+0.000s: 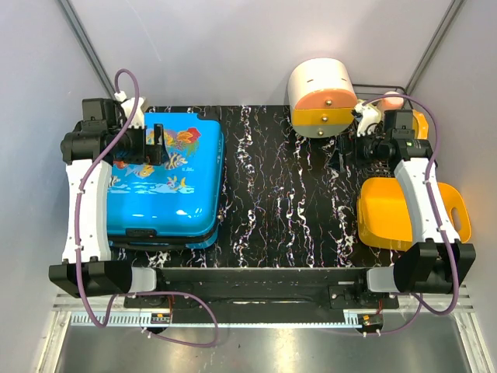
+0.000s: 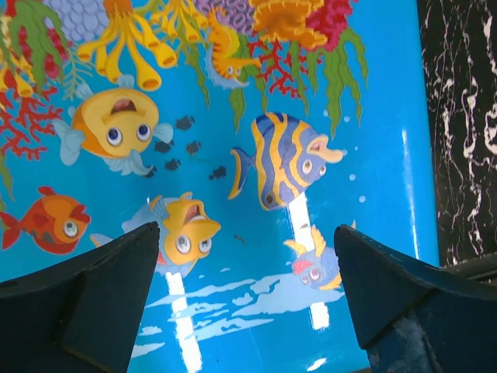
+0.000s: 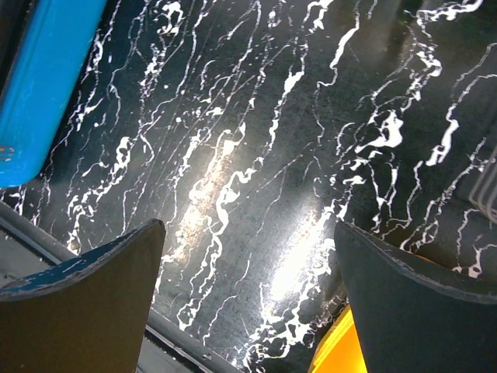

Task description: Open, take out, and arrange the luggage

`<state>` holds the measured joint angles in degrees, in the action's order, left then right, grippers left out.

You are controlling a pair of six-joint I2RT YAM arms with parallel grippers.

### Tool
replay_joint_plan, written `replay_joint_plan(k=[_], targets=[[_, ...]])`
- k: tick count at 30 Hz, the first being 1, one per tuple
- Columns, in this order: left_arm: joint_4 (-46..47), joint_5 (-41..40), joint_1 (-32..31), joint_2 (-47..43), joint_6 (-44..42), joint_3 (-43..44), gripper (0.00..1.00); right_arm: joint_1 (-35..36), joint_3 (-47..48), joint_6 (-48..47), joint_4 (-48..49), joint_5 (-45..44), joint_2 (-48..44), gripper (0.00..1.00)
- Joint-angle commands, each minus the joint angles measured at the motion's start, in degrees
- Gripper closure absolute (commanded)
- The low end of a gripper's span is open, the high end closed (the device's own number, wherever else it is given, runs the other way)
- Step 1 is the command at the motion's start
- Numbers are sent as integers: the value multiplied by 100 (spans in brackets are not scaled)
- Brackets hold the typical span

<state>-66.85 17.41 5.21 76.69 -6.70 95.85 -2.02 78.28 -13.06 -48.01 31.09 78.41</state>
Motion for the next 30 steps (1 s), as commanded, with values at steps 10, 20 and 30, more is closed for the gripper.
replay_joint_plan(k=[10,20,30], targets=[[-2166,2207,3089,154,-2256,294,1,1598,91,-109,81,371,543,0],[-2174,766,4752,-1101,-4503,-1347,1,2961,223,-30,248,617,1088,0],[-2166,-334,5104,-2421,-6493,-3072,1,3445,-251,242,731,459,1142,0]])
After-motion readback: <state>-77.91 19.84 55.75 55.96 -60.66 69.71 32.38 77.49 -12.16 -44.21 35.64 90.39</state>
